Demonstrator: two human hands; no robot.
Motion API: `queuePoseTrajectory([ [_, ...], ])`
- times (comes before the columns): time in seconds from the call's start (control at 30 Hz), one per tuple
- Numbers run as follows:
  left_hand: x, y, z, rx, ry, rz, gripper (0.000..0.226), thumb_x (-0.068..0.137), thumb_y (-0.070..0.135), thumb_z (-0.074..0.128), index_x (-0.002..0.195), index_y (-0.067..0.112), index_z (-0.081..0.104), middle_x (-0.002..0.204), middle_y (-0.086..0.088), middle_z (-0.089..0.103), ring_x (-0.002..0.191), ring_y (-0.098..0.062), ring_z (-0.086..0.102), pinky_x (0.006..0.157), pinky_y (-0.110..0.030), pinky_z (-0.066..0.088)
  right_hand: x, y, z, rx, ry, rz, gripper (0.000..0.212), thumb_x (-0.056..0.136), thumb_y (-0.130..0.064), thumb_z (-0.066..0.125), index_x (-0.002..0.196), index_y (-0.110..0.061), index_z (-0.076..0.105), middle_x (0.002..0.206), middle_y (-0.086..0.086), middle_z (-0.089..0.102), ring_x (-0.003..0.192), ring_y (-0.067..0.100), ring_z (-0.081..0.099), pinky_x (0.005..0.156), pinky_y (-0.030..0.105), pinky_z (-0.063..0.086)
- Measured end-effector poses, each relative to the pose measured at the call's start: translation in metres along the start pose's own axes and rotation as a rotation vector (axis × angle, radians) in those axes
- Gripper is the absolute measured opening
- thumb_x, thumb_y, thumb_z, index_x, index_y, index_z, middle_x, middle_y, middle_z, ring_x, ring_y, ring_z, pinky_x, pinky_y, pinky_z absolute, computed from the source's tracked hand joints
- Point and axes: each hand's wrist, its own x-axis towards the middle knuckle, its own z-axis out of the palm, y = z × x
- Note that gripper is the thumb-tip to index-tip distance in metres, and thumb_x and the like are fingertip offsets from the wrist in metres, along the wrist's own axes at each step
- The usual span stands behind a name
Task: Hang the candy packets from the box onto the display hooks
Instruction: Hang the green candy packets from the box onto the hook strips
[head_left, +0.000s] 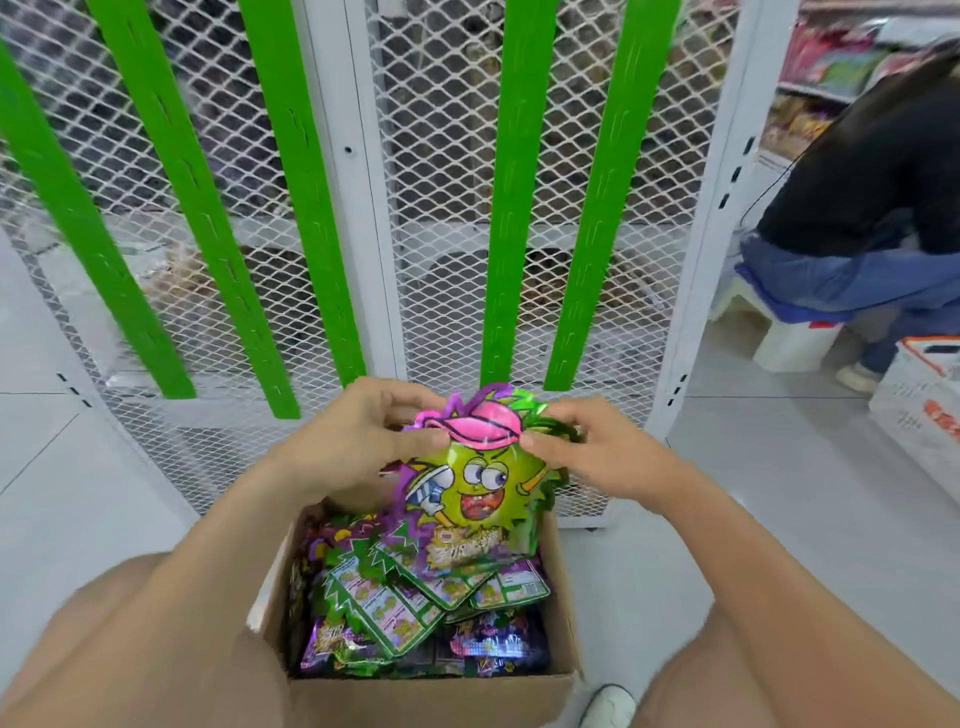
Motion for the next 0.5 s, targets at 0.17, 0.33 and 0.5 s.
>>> queuePoseTrajectory([
  [0.17, 0.006, 0.020, 0.018, -0.071, 0.059, 0.035, 0.022, 0.087, 0.004, 0.082, 0.104, 0.017, 0.078, 0.087, 0.010, 0.081, 0.084, 0.003, 0.072, 0.073, -0.011, 0.054, -0.011, -0.009, -0.018, 0.262, 0.081, 0.061, 0.021, 0.095, -0.007, 0.075, 0.111, -0.019, 0.078, 0.104, 0.005, 0.080, 0.095, 0.014, 0.077, 0.079, 0.032, 0.063],
  [0.33, 0.017, 0.029, 0.034, -0.107, -0.002, 0.018, 0.019, 0.091, 0.003, 0.078, 0.108, 0.012, 0.078, 0.100, -0.003, 0.083, 0.090, -0.013, 0.077, 0.077, -0.019, 0.060, -0.011, -0.009, -0.031, 0.211, 0.008, 0.048, 0.030, 0.090, -0.031, 0.082, 0.119, -0.026, 0.079, 0.104, 0.006, 0.082, 0.096, 0.028, 0.079, 0.086, 0.044, 0.064],
  [0.5, 0.046, 0.022, 0.053, 0.044, -0.014, 0.102, 0.017, 0.090, 0.012, 0.083, 0.105, 0.020, 0.080, 0.100, 0.001, 0.082, 0.103, -0.023, 0.075, 0.096, -0.034, 0.058, -0.001, -0.002, -0.043, 0.177, -0.011, 0.012, 0.024, 0.093, -0.025, 0.079, 0.117, -0.022, 0.081, 0.105, 0.006, 0.082, 0.100, 0.026, 0.079, 0.088, 0.045, 0.064],
])
